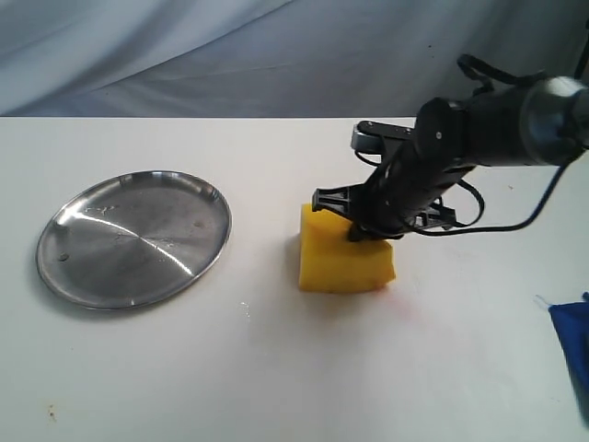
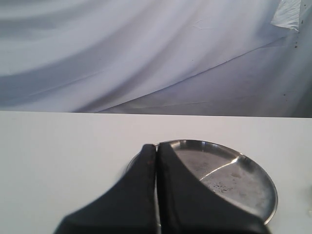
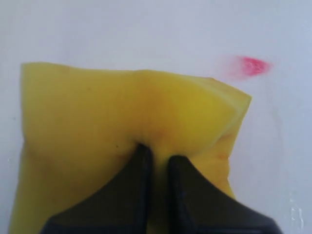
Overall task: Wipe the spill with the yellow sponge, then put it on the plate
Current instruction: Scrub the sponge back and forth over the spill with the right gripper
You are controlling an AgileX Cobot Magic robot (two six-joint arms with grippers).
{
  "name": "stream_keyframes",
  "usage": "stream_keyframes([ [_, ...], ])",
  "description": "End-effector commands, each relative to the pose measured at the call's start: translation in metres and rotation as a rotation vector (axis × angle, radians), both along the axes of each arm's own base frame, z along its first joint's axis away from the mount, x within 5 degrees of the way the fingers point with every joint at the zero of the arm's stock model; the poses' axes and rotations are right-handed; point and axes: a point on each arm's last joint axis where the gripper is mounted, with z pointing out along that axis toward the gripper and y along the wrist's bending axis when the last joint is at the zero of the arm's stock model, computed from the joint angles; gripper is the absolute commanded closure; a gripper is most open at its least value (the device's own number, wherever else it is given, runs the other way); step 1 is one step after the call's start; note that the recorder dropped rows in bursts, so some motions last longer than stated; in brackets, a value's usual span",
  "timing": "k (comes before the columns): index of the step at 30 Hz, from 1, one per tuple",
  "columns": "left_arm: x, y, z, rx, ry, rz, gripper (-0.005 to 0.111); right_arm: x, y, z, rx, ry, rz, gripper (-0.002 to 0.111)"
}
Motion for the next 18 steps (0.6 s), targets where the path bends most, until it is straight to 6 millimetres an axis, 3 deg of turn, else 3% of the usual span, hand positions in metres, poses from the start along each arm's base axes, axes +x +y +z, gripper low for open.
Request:
stream_keyframes([
  [1, 0.0, 0.0, -0.001, -0.002, -0.001, 0.0, 0.105, 0.006, 0.025, -0.007, -0.024, 0.054, 0.066, 0.108],
  [9, 0.0, 0.0, -0.001, -0.002, -0.001, 0.0, 0.105, -0.004, 0.066, -0.002, -0.02, 0.048, 0.163, 0.108],
  [14, 0.0, 0.0, -0.001, -0.002, -0.001, 0.0, 0.105, -0.026, 0.084, -0.002, -0.088, 0.091, 0.262, 0.108],
  [18, 0.0, 0.0, -0.001, 0.0, -0.001, -0.001, 0.105, -0.05, 0.087, -0.003, -0.107, 0.105, 0.307, 0.108],
])
